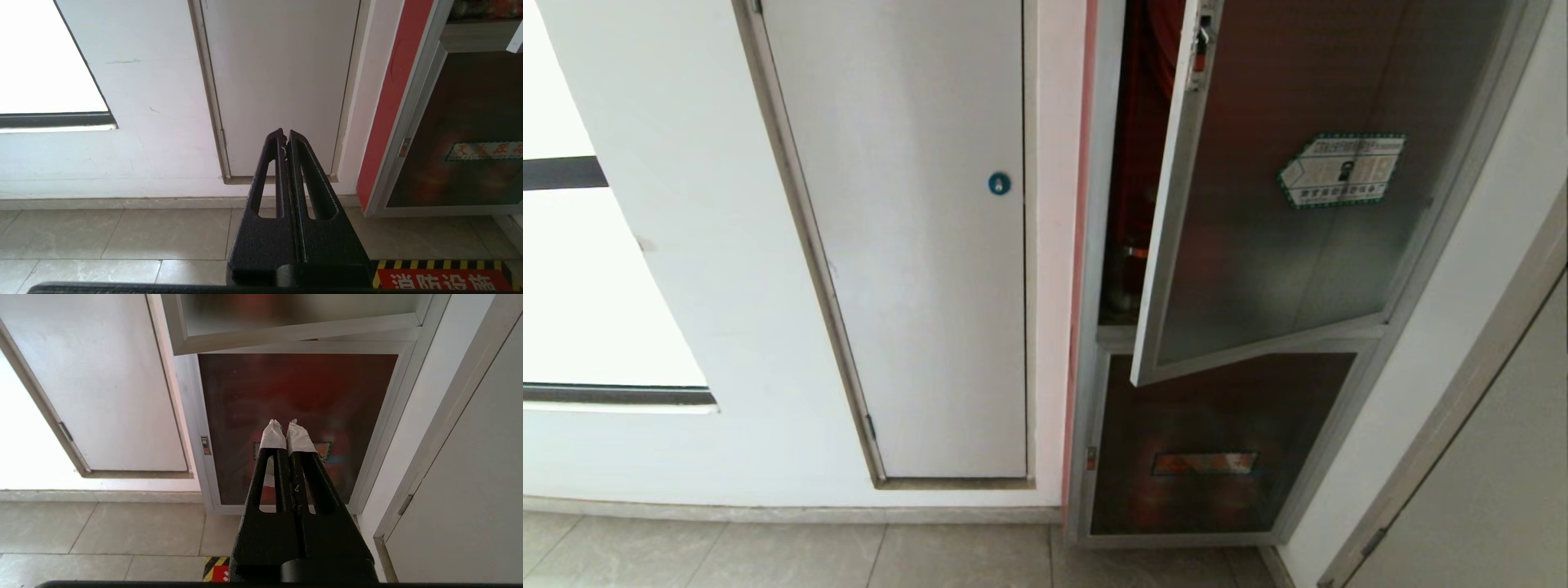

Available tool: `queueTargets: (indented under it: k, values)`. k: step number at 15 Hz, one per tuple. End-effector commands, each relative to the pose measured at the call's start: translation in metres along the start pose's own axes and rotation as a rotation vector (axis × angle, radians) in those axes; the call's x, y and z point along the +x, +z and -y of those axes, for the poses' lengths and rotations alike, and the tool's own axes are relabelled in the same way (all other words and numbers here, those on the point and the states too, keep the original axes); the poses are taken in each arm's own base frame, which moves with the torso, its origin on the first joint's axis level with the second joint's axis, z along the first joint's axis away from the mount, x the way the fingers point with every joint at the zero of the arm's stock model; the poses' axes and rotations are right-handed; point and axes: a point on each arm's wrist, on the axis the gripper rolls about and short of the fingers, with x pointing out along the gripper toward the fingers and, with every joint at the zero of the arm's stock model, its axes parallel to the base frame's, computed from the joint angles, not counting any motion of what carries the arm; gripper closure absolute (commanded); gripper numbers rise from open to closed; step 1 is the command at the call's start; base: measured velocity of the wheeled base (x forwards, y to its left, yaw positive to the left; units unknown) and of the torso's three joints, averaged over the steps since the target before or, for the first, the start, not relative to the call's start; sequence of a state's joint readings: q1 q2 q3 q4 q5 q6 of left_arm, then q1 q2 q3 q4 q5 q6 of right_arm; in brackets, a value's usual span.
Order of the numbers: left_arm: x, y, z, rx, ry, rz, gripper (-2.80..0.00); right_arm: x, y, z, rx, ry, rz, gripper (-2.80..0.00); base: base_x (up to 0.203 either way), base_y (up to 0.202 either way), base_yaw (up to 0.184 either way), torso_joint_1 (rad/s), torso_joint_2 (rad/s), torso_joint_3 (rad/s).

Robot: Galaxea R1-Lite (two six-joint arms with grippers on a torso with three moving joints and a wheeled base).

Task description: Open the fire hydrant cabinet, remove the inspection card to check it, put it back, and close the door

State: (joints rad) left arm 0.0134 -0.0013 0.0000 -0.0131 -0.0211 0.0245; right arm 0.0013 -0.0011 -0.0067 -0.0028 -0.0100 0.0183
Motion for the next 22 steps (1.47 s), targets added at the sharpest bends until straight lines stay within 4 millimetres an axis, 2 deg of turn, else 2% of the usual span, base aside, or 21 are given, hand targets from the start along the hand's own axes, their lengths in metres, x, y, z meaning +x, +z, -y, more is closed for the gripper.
queueTargets:
  k: [1, 12, 22]
  values:
    - [0.0006, -0.0018, 0.0000, 0.000, 0.000, -0.007, 0.00, 0.0002, -0.0015, 0.0000, 0.000, 0.001, -0.003, 0.00, 0.000, 0.000, 0.000, 0.000, 0.00, 0.000]
    - [0.0006, -0.0020, 0.0001, 0.006, 0.000, -0.008, 0.00, 0.0002, -0.0015, 0.0000, 0.012, 0.001, -0.003, 0.00, 0.000, 0.000, 0.000, 0.000, 0.00, 0.000]
    - [0.0006, -0.0020, 0.0001, 0.006, 0.000, -0.008, 0.00, 0.0003, -0.0018, 0.0000, 0.012, 0.001, -0.004, 0.00, 0.185, 0.000, -0.001, 0.007, 0.00, 0.001]
